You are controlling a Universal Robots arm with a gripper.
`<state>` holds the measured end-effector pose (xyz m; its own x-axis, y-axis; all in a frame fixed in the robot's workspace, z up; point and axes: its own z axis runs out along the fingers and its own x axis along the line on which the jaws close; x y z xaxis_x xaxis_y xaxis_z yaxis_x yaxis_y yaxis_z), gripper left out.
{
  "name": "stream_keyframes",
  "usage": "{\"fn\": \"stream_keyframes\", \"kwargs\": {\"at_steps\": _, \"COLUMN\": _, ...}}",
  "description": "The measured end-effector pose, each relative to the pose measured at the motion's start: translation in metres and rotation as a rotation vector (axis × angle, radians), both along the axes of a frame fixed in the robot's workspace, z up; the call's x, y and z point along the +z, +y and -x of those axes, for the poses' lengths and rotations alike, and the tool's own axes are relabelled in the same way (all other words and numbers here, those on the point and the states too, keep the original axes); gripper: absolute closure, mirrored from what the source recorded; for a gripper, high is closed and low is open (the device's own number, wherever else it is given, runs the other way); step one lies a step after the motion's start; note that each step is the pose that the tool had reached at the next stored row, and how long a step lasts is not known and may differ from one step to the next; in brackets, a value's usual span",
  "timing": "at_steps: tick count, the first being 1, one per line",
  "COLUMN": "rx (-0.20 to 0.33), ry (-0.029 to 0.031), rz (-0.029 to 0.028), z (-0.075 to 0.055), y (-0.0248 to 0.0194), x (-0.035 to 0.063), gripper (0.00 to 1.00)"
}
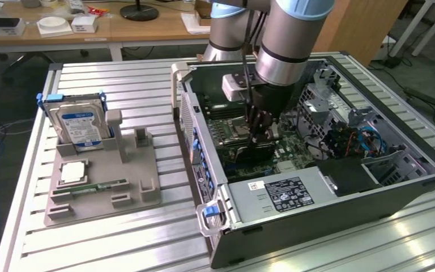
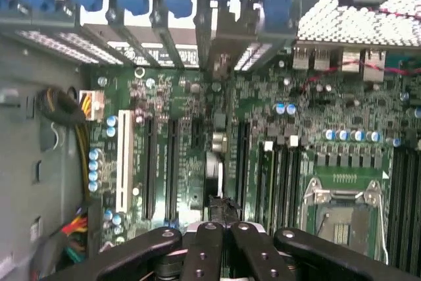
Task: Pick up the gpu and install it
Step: 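Press down on the gpu until it lock into place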
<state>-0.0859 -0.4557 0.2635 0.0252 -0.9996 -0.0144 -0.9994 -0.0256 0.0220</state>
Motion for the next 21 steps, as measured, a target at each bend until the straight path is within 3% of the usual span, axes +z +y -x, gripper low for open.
{"fn": "stream_keyframes", "kwargs": {"at_steps": 4, "rx": 0.000, "ry": 0.0002, "rz": 0.0006, "z": 0.012, "y": 0.0011, "x": -0.0016, "gripper": 0.90}}
{"fn": "stream_keyframes", "kwargs": {"at_steps": 14, "rx": 0.000, "ry": 0.0000, "rz": 0.0001, "z": 0.014, "y": 0.0030, "x": -0.0017, "gripper": 0.90}}
{"fn": "stream_keyframes", "kwargs": {"at_steps": 16, "rx": 0.000, "ry": -0.0011, "rz": -0.0037, "z": 0.014, "y": 0.0033, "x": 0.0025, "gripper": 0.90}}
{"fn": "stream_keyframes", "kwargs": {"at_steps": 18, "rx": 0.000, "ry": -0.0001, "rz": -0.0018, "z": 0.014, "y": 0.0030, "x": 0.0112, "gripper": 0.90}}
{"fn": "stream_keyframes", "kwargs": {"at_steps": 21, "rx": 0.000, "ry": -0.0003, "rz": -0.0022, "z": 0.014, "y": 0.0030, "x": 0.0129, "gripper": 0.90}}
